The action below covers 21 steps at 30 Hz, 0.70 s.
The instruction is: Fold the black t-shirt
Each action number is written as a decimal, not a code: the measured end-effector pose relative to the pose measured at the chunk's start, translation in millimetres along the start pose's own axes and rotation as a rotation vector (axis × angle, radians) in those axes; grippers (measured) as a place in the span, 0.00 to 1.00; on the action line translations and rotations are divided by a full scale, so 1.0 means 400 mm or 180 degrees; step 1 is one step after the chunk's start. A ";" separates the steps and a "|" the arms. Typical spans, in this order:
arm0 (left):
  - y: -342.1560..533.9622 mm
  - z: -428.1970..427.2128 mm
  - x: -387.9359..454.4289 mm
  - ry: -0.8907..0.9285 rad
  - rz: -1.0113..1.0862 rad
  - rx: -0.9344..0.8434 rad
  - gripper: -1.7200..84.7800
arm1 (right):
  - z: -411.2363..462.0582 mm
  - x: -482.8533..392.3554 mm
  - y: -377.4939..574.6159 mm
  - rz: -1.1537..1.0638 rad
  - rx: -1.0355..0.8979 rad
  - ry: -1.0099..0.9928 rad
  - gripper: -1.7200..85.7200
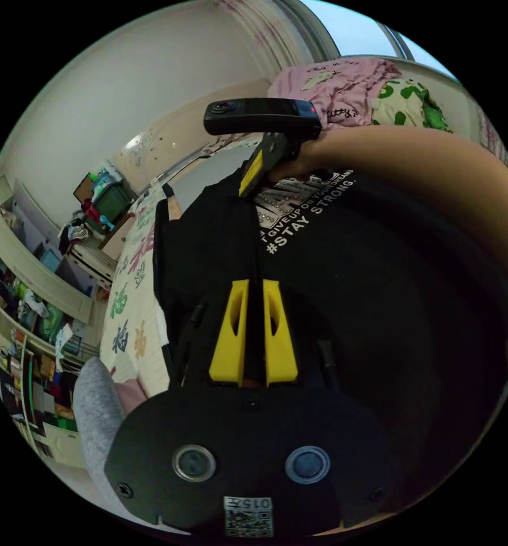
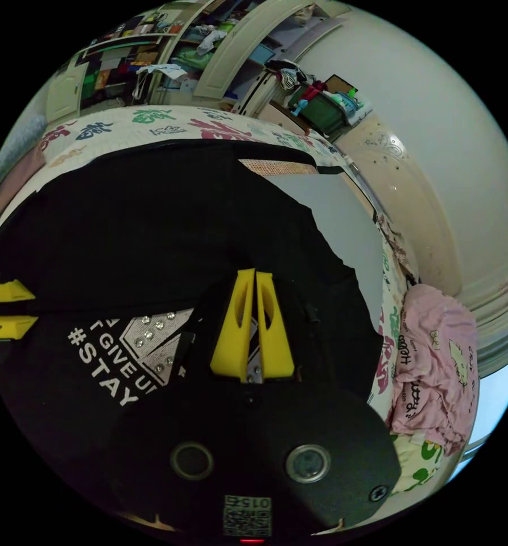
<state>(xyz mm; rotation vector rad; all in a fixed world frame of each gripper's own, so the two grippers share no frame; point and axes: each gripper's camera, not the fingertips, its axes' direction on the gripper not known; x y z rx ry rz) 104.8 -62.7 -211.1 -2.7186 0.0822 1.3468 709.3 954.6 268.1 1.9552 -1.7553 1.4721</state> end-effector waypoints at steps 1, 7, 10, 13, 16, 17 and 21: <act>0.000 -0.002 -0.001 0.0010 -0.0002 0.0001 0.06 | 0.007 -0.006 -0.005 -0.0011 0.0003 0.0027 0.02; 0.000 -0.016 -0.003 0.0054 -0.0011 0.0005 0.04 | 0.046 -0.029 -0.030 -0.0059 0.0011 0.0144 0.02; 0.000 -0.023 0.003 0.0029 0.0019 0.0002 0.04 | 0.065 -0.030 -0.041 -0.0061 0.0015 0.0142 0.02; 0.000 -0.031 0.005 0.0024 0.0039 -0.0004 0.04 | 0.084 -0.031 -0.051 -0.0067 0.0017 0.0158 0.02; -0.001 -0.036 0.004 0.0029 0.0054 -0.0015 0.03 | 0.103 -0.042 -0.059 -0.0105 0.0022 0.0249 0.02; -0.001 -0.037 0.005 0.0048 0.0069 -0.0021 0.03 | 0.110 -0.044 -0.062 -0.0112 0.0023 0.0267 0.02; -0.002 -0.043 0.013 0.0096 0.0165 -0.0029 0.02 | 0.132 -0.042 -0.070 -0.0117 0.0025 0.0285 0.02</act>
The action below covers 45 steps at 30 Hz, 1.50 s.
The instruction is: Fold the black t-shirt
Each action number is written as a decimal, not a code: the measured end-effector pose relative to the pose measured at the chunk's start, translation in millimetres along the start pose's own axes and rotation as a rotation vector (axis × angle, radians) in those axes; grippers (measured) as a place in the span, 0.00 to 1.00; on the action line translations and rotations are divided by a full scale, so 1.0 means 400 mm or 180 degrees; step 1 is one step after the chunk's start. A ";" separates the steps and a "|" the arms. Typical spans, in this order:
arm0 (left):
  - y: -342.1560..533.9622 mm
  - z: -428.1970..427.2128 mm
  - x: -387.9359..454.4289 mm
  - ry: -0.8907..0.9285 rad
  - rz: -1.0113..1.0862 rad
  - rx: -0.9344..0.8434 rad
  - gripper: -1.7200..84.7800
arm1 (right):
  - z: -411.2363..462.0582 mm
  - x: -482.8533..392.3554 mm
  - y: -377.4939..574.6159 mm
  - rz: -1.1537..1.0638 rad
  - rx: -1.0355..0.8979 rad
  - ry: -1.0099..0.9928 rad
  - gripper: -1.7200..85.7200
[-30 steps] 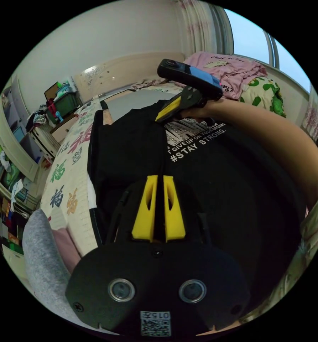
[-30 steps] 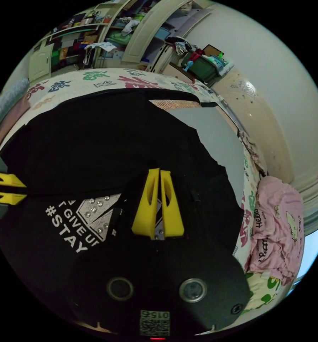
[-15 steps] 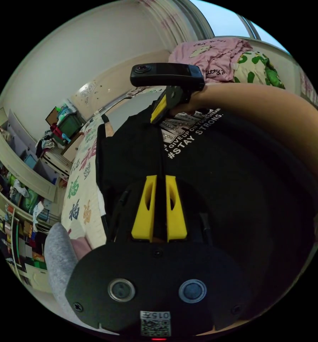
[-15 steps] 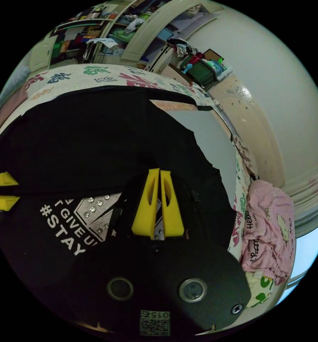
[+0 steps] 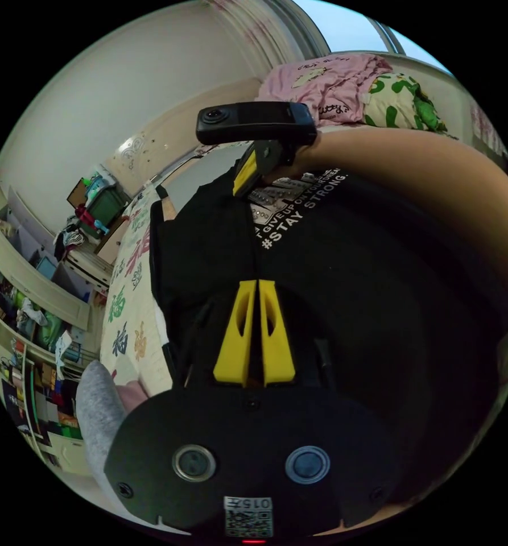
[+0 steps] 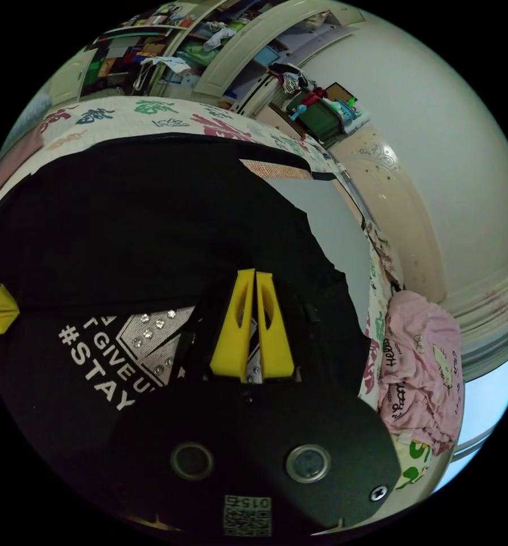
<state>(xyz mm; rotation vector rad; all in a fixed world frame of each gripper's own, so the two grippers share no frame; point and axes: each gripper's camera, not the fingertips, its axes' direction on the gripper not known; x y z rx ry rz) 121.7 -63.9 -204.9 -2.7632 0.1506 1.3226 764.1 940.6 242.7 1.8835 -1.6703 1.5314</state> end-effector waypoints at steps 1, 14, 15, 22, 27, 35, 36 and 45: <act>-0.001 0.000 0.001 -0.0005 0.0003 -0.0003 0.02 | 0.007 -0.001 -0.002 -0.0005 0.0001 0.0013 0.02; 0.004 -0.008 -0.024 0.0088 -0.0075 -0.0001 0.02 | 0.078 0.009 -0.004 -0.0040 0.0015 0.0100 0.02; 0.005 -0.009 -0.023 0.0080 -0.0067 0.0000 0.02 | 0.081 0.009 -0.003 -0.0044 0.0016 0.0109 0.02; 0.010 -0.011 -0.012 -0.0007 0.0017 0.0012 0.02 | 0.114 -0.005 0.016 -0.0144 0.0037 0.0344 0.02; 0.014 -0.010 -0.004 -0.0058 0.0095 0.0018 0.02 | 0.134 0.005 0.035 -0.0160 0.0042 0.0387 0.02; 0.024 -0.004 -0.011 -0.0080 0.0132 0.0025 0.02 | 0.163 0.033 0.082 -0.0198 0.0051 0.0479 0.02; 0.025 -0.003 -0.013 -0.0079 0.0131 0.0026 0.02 | 0.165 0.036 0.085 -0.0199 0.0051 0.0483 0.02; 0.051 0.009 -0.061 0.0027 0.0000 0.0064 0.03 | 0.185 0.131 0.144 -0.0032 -0.0061 0.0278 0.02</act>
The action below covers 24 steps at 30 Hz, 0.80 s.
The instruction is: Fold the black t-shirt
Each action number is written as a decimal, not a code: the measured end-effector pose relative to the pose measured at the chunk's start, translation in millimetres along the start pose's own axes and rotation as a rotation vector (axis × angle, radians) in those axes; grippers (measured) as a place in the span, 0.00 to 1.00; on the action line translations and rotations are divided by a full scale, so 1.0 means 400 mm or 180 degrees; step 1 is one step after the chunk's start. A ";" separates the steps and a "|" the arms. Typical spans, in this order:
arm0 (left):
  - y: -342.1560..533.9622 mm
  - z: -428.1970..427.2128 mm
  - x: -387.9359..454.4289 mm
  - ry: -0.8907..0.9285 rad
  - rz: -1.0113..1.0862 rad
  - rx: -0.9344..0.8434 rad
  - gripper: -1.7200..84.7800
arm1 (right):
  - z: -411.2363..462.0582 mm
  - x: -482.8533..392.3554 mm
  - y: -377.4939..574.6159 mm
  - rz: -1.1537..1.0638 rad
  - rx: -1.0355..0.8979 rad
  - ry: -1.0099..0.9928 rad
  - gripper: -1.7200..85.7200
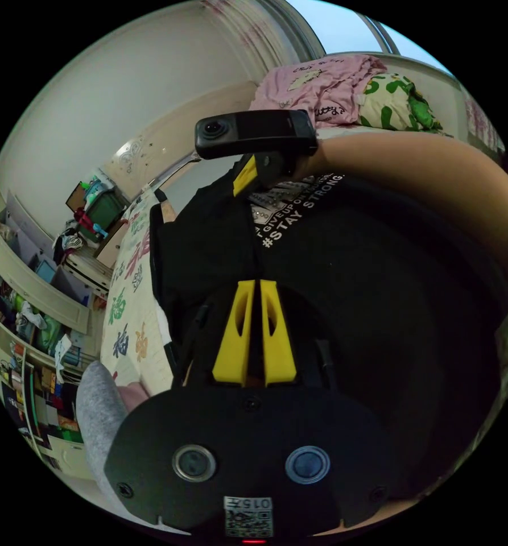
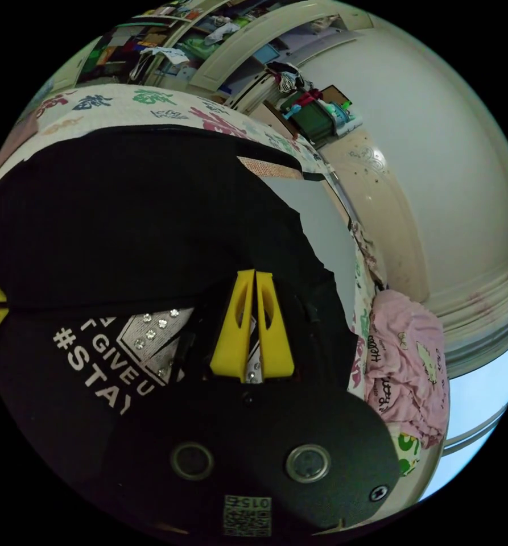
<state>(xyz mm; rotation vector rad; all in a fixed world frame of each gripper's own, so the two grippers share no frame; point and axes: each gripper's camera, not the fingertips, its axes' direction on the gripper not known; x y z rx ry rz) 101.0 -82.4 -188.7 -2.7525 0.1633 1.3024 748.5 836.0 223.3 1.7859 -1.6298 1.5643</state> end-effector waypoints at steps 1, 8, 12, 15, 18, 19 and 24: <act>0.001 0.001 -0.002 0.0002 -0.0001 0.0001 0.03 | 0.003 0.017 0.011 0.0028 -0.0005 -0.0053 0.02; 0.018 0.014 -0.034 0.0066 -0.0014 0.0002 0.03 | 0.023 0.151 0.105 0.0346 0.0004 -0.0460 0.05; 0.035 0.020 -0.065 0.0202 -0.0065 0.0026 0.03 | 0.013 0.257 0.198 0.0543 0.0102 -0.0767 0.08; 0.050 0.027 -0.081 0.0272 -0.0088 0.0073 0.03 | -0.033 0.365 0.328 0.0740 0.0410 -0.1076 0.08; 0.063 0.037 -0.098 0.0349 -0.0124 0.0131 0.03 | -0.084 0.486 0.497 0.1048 0.0672 -0.1230 0.09; 0.066 0.040 -0.104 0.0374 -0.0143 0.0141 0.03 | -0.098 0.535 0.578 0.1230 0.0756 -0.1291 0.09; 0.082 0.057 -0.131 0.0477 -0.0226 0.0194 0.03 | -0.116 0.675 0.914 0.1808 0.1048 -0.1602 0.09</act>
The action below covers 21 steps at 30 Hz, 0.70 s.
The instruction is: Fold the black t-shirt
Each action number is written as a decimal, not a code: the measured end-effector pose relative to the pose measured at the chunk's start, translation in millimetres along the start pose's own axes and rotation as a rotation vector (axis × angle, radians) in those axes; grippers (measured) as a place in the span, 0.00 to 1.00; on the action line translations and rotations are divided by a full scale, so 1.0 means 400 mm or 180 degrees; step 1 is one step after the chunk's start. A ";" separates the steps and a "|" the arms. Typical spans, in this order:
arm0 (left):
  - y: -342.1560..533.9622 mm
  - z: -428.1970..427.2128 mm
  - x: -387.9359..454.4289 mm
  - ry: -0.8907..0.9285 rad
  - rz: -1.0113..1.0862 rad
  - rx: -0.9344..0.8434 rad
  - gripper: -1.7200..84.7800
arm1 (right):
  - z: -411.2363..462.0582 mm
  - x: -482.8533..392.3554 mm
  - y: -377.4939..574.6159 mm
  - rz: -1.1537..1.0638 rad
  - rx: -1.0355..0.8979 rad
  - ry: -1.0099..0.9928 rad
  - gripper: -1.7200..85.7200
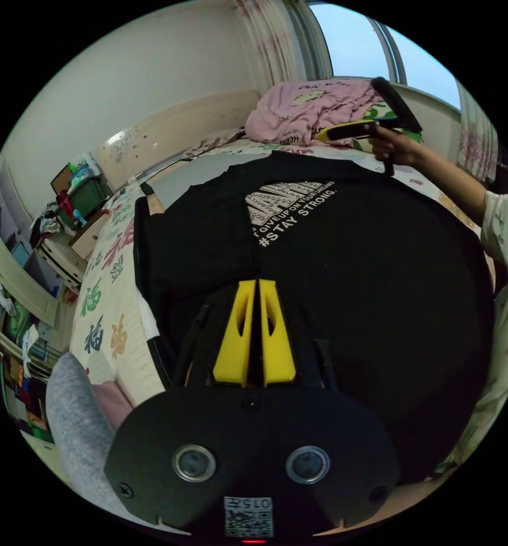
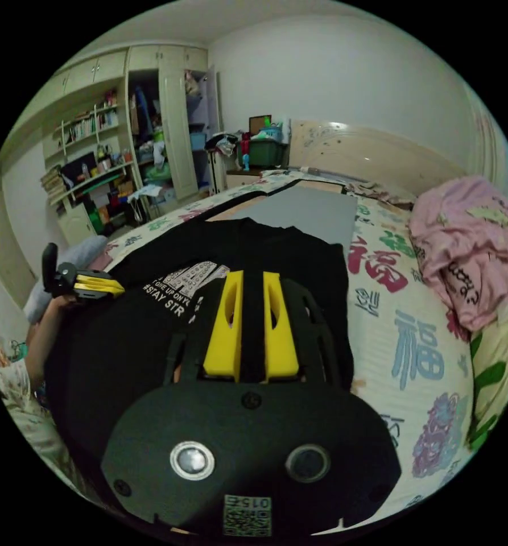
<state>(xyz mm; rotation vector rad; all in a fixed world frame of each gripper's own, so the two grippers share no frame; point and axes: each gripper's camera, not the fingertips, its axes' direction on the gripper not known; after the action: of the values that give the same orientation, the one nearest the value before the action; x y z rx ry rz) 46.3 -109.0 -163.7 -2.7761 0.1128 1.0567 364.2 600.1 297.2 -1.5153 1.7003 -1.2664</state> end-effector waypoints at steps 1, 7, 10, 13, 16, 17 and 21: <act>0.001 0.001 0.002 -0.0022 0.0009 0.0005 0.03 | -0.035 0.042 0.040 0.0033 0.0002 0.0032 0.10; 0.006 0.009 0.003 -0.0071 0.0019 0.0028 0.03 | -0.145 0.232 0.129 0.0023 0.0173 0.0343 0.11; 0.002 0.015 -0.017 0.0017 -0.0069 0.0000 0.04 | -0.137 0.356 0.112 0.0269 0.0439 0.0200 0.11; -0.010 0.017 -0.047 0.0122 -0.0217 -0.0056 0.06 | -0.055 0.452 0.045 0.0433 0.0516 0.0136 0.12; -0.026 -0.025 -0.098 0.0178 -0.0503 0.0170 0.07 | 0.072 0.507 -0.056 0.0517 0.0375 0.0083 0.14; -0.035 -0.048 -0.125 0.0128 -0.0655 0.0311 0.08 | 0.123 0.522 -0.094 0.0573 0.0298 0.0071 0.15; -0.103 -0.067 -0.260 -0.0242 -0.1329 0.0357 0.09 | 0.262 0.548 -0.163 0.0644 0.0088 0.0165 0.16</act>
<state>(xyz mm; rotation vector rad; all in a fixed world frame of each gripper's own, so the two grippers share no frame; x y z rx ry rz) -8.5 -72.4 -69.2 -2.4985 -0.3874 1.0049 433.3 364.7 353.0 -1.2683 1.8106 -1.2265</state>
